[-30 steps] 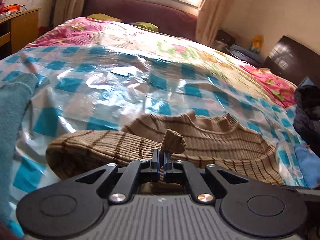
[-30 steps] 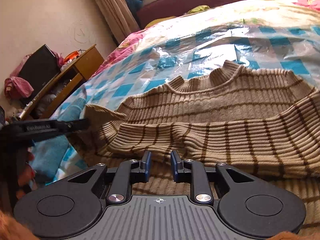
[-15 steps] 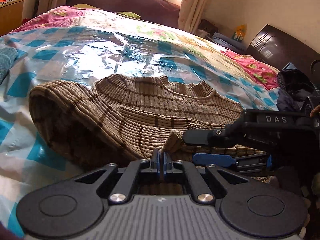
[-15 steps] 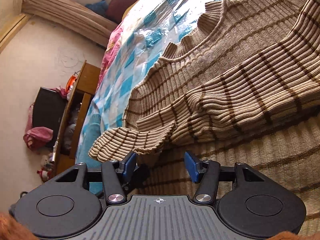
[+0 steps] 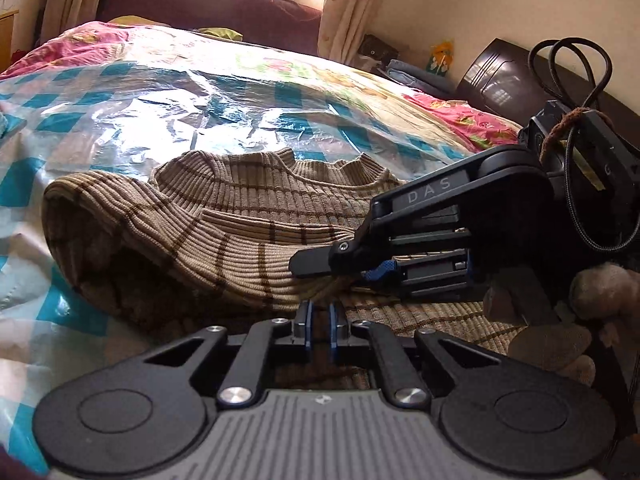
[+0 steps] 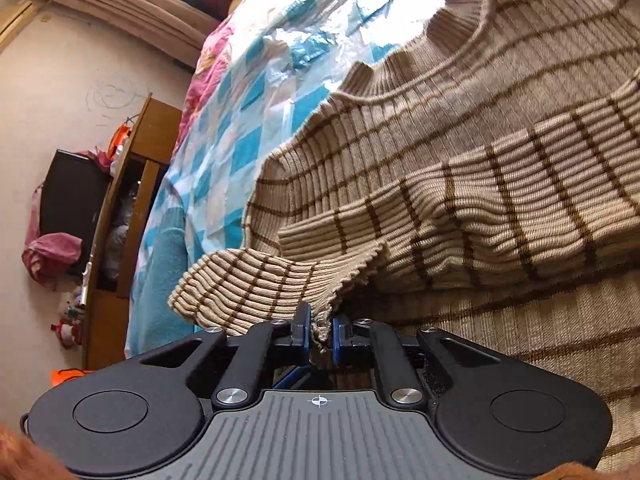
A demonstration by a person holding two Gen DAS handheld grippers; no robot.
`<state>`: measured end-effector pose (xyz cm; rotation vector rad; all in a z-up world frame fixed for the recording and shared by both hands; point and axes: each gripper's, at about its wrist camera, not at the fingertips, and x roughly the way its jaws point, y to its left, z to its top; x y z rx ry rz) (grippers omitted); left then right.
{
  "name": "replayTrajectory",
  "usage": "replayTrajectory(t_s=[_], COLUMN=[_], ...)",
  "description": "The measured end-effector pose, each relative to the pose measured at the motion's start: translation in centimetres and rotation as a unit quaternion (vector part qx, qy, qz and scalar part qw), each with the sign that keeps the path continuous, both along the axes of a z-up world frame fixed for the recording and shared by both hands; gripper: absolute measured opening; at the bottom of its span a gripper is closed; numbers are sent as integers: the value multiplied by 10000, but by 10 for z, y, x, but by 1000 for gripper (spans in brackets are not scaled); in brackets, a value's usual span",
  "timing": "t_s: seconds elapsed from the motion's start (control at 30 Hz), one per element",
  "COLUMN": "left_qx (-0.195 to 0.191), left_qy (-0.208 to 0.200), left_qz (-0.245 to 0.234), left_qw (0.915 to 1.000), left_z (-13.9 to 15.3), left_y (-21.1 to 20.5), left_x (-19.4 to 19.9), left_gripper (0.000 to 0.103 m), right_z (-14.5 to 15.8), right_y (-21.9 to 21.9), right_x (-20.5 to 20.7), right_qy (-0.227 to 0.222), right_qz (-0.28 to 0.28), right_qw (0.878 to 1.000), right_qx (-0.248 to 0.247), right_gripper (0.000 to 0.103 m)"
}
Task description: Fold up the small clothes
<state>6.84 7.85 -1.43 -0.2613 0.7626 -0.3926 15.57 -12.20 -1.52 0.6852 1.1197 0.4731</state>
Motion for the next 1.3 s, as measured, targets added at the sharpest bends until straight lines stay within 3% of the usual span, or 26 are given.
replayTrajectory(t_s=[0.13,0.3,0.43,0.57,0.83,1.0,1.1,1.3], left_qx=[-266,-123,76,314,1160,1177,1311,1460], left_qy=[-151,-610,-867,-732,136,6,135,148], left_qz=[141,320,386,341,280,393,497,479], left_qw=[9994,9975,9955,9962,9928,9923,9900,9880], left_z=[18,46,58,48,-14,-7,-12,-20], left_y=[9,14,13,3,-27,-25,-25,-26], left_x=[-11,-17,-7,16,56,57,68,67], left_gripper=[26,44,52,57,57,57,57,58], right_z=[47,90,104,87,21,24,17,-11], right_y=[-16,-59,-98,-138,-174,-188,-193,-187], right_x=[3,13,11,14,11,7,7,-4], right_qy=[-870,-1587,-1963,-1770,-1112,-1254,-1156,-917], right_qz=[70,-153,-316,-574,-974,-1178,-1283,-1248], right_qw=[9961,9867,9769,9762,9805,9795,9802,9773], right_qx=[-104,-314,-783,-1115,-1293,-1052,-967,-1444], right_gripper=[10,9,9,9,9,9,9,10])
